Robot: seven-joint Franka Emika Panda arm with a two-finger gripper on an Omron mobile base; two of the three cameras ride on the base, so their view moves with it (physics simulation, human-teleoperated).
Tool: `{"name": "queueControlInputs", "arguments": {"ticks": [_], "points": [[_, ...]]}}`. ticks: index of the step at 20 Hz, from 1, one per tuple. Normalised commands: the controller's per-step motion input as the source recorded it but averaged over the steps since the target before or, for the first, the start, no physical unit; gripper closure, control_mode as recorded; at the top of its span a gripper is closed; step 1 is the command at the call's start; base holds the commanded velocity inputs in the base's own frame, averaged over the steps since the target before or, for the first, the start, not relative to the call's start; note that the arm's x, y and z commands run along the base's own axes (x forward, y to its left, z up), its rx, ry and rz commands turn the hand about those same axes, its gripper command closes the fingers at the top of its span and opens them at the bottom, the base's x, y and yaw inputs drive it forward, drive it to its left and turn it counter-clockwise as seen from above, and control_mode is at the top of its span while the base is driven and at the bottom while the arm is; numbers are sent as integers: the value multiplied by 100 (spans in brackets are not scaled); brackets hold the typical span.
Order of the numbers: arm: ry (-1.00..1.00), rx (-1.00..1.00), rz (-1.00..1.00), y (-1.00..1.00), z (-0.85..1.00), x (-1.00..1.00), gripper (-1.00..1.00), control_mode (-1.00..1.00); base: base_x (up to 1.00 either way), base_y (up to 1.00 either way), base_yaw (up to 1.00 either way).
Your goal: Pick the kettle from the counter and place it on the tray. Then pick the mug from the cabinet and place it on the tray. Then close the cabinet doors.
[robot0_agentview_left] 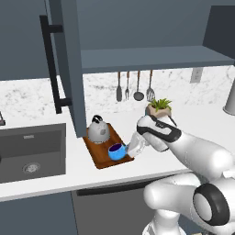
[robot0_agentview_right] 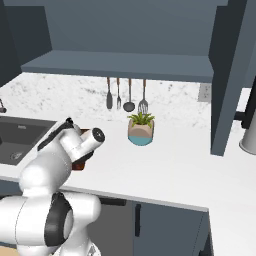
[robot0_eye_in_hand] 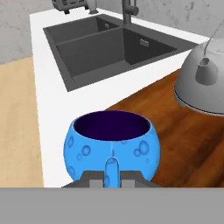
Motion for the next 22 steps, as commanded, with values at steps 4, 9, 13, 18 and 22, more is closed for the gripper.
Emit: {"name": "queueControlInputs", "arguments": {"ticks": [4, 9, 13, 18, 22], "points": [[0, 0, 8, 1, -17, 26, 100, -100, 0, 0, 0], [-3, 0, 5, 9, -14, 23, 100, -100, 0, 0, 0], [-9, 0, 1, 18, -14, 18, 100, -100, 0, 0, 0], [-13, -1, 0, 17, -16, 16, 100, -100, 0, 0, 0], [-11, -2, 0, 14, -19, 12, 100, -100, 0, 0, 0]]}}
